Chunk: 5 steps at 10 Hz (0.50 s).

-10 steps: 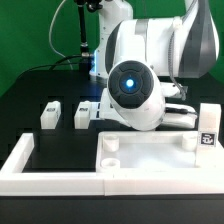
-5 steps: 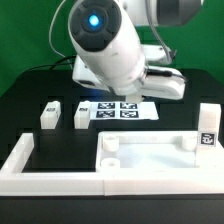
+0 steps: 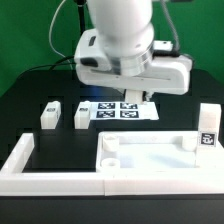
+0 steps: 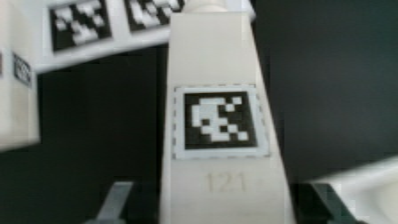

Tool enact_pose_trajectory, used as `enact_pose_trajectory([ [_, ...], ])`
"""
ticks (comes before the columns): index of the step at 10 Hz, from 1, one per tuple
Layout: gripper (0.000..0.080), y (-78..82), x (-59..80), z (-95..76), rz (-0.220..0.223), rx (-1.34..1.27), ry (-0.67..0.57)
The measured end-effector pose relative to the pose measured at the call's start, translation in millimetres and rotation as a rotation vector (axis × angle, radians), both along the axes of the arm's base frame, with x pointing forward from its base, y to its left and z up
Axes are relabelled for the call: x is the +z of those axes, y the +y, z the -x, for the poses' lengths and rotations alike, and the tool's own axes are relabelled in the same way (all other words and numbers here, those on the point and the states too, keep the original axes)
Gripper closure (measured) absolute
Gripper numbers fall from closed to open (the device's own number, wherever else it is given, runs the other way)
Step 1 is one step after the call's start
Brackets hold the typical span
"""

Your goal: Assemble desk

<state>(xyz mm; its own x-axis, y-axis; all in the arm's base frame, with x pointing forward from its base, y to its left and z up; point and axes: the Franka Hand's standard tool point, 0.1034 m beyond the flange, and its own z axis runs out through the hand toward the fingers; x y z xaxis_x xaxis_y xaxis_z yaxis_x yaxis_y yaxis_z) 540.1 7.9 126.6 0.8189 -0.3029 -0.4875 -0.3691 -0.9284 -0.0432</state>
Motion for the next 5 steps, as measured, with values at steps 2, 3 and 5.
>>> enact_pose_trajectory([
  [2,0.0511,-17.8,32.0,-52.9,0.078,-0.062,-0.291],
  [3,0.0511,-17.7,32.1,-48.7,0.096,-0.072,-0.371],
  [5,0.0511,-14.2,30.3,-57.6,0.13,-0.073,-0.492],
])
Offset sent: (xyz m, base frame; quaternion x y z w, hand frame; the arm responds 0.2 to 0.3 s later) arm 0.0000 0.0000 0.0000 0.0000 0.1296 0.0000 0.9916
